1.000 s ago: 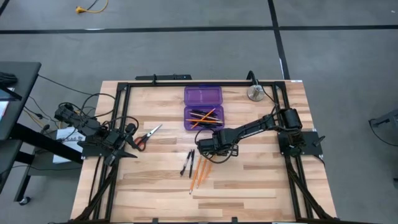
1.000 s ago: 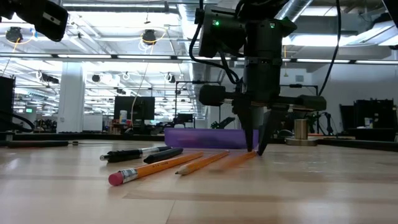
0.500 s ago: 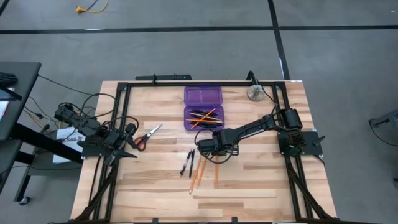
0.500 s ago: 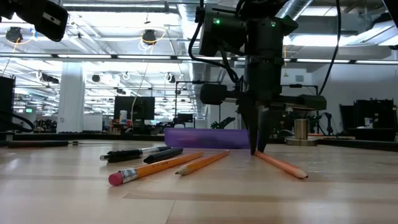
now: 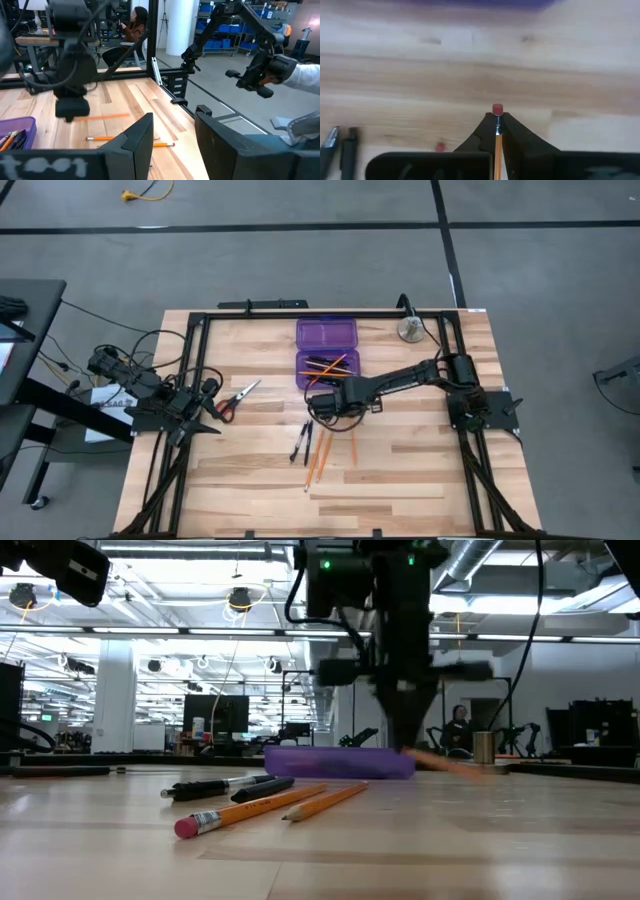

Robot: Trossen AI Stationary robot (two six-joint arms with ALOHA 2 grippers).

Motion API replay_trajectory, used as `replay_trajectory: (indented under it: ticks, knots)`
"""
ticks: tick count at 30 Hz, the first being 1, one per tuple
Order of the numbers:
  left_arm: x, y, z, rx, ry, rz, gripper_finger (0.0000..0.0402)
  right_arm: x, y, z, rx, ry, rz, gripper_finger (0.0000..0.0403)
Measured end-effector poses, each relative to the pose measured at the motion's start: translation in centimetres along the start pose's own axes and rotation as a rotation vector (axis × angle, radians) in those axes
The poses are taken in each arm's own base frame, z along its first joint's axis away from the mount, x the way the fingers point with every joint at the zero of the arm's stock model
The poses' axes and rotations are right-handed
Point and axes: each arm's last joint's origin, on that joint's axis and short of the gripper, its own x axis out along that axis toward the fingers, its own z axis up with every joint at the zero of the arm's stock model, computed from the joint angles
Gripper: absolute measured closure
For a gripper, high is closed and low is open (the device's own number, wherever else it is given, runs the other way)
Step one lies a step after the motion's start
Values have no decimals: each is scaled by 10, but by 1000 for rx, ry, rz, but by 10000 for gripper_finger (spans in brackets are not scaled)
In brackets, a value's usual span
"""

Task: Pick & place school supplies into a supply box
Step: Put the orange pencil into the purple supply box

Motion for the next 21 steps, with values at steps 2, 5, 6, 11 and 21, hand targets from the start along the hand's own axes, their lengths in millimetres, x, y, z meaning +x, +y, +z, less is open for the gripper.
replay_trajectory:
  ticks: [2,5,6,11,21]
  knots:
    - [0,0,0,0,0,0,269,-9,0,5,-22,10,-32,403]
    - [0,0,0,0,0,0,269,-23,3,12,-46,13,-24,403]
    - [0,0,0,0,0,0,269,-28,3,15,-53,13,-24,403]
    - [0,0,0,1,0,0,269,-54,3,40,-102,-31,-33,403]
    - [0,1,0,1,-1,50,269,-79,10,119,-367,-197,115,403]
